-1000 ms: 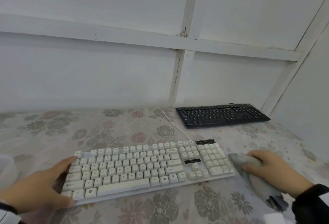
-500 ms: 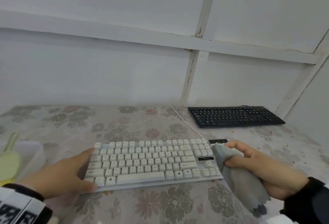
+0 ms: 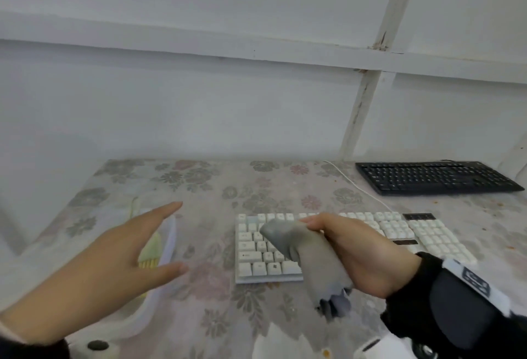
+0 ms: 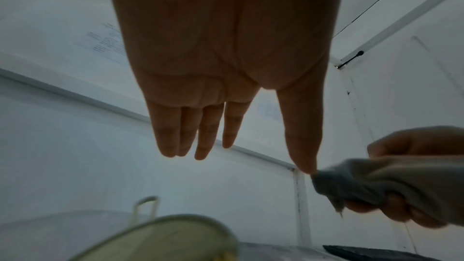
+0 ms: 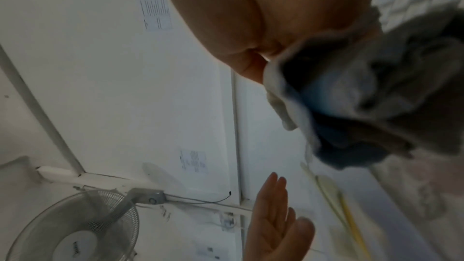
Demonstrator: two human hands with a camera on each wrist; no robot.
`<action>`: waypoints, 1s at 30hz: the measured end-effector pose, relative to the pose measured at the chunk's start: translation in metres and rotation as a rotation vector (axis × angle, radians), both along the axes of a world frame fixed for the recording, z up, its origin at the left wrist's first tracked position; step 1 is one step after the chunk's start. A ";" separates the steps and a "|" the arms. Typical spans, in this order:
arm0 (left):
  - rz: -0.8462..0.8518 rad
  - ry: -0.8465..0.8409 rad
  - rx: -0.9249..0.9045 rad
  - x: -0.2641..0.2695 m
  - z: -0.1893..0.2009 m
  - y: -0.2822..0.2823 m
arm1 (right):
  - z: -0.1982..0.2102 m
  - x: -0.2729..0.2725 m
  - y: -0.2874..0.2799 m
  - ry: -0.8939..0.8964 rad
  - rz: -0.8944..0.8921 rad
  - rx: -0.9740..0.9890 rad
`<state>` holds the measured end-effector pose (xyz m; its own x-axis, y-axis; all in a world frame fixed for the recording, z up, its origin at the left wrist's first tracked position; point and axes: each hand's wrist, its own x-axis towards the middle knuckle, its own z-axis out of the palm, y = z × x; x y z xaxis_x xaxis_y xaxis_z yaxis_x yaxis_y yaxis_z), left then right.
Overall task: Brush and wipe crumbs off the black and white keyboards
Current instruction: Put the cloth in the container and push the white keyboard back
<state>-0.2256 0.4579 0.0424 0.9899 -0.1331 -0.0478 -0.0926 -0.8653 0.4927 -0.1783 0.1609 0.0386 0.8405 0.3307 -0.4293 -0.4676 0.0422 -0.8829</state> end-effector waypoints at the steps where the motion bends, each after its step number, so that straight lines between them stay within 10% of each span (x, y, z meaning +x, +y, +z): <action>1: 0.009 -0.020 0.002 -0.002 -0.001 0.012 | -0.001 0.001 0.015 -0.003 0.012 0.031; 21: -0.016 0.421 -0.217 0.003 -0.037 0.124 | -0.019 0.010 0.217 -0.398 0.142 -0.258; 30: -0.105 0.172 -0.080 0.027 -0.035 0.131 | -0.022 0.019 0.213 -0.484 0.006 -0.338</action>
